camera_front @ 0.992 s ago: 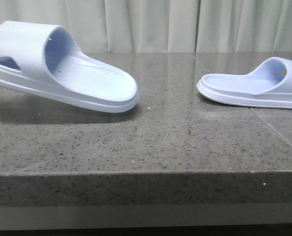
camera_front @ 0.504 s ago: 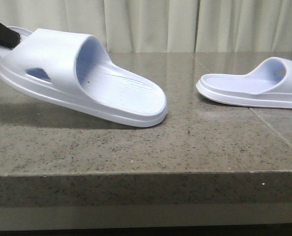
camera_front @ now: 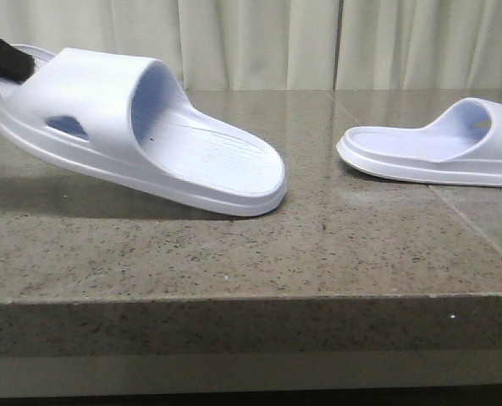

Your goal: Insert blue slippers together front up

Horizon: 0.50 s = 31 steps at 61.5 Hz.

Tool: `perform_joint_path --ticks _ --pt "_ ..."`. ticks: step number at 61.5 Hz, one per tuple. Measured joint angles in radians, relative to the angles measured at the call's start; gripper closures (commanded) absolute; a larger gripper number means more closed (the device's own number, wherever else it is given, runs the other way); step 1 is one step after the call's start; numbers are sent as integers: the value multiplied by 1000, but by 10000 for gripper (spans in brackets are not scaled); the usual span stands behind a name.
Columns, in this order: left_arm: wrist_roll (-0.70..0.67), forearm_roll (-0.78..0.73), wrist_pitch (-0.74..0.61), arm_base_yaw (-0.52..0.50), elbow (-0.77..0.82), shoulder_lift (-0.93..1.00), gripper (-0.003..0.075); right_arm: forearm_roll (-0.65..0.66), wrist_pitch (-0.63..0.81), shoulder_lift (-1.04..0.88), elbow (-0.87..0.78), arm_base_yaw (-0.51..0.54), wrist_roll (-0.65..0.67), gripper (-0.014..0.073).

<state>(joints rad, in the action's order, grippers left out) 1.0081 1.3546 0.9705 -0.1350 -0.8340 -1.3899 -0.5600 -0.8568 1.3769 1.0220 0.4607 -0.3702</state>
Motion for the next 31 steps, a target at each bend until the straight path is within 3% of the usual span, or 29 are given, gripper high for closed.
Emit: perform_joint_path --ticks 21,31 --pt "0 2 -1 0 0 0 741 -109 -33 208 121 0 -114 57" --pt "0 2 -1 0 0 0 741 -140 -47 273 150 0 -160 172"
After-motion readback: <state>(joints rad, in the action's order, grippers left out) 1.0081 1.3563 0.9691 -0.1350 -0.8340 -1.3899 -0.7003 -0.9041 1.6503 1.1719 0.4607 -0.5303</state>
